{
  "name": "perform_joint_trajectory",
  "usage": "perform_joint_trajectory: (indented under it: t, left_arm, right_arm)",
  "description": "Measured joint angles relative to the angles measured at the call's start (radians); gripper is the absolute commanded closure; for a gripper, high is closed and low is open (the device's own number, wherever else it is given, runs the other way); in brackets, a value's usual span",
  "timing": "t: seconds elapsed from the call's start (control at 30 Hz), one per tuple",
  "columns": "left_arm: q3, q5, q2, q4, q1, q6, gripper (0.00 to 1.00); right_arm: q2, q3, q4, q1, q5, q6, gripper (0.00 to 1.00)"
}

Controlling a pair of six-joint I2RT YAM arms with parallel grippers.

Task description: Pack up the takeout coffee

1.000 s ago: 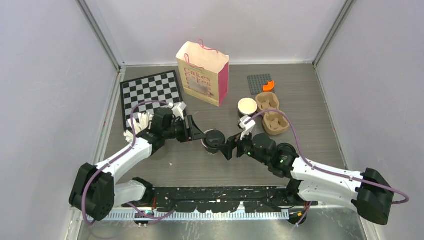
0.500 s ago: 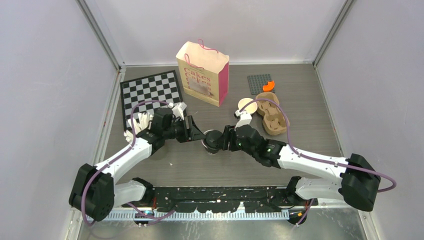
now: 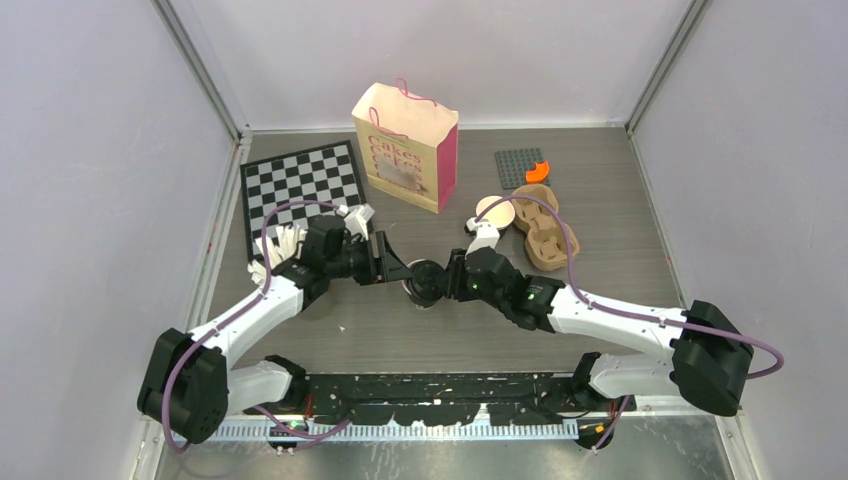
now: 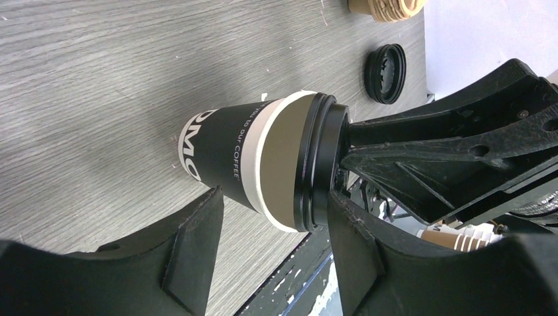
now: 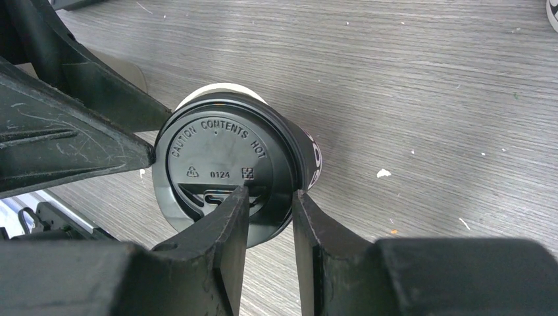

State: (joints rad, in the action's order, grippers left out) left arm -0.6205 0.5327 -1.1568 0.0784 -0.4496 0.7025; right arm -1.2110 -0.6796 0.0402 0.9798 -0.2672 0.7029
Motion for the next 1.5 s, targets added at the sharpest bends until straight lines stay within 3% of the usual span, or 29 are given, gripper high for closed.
perform_joint_trajectory:
  t: [0.7,1.07,1.5]
  left_arm:
    - [-0.020,0.019,0.000,-0.002,0.000,-0.054,0.25]
    - [-0.035,0.005,-0.014,0.031,0.000,-0.090,0.36]
    - [-0.085,-0.028,-0.036,0.089,0.000,-0.144,0.43]
  right_arm:
    - [-0.021,-0.068,0.006,0.000,0.007,-0.002,0.72]
    - [-0.062,-0.093,0.008,0.000,-0.019,-0.055,0.71]
    - [-0.077,-0.187,0.076,-0.020,0.012,-0.147,0.56]
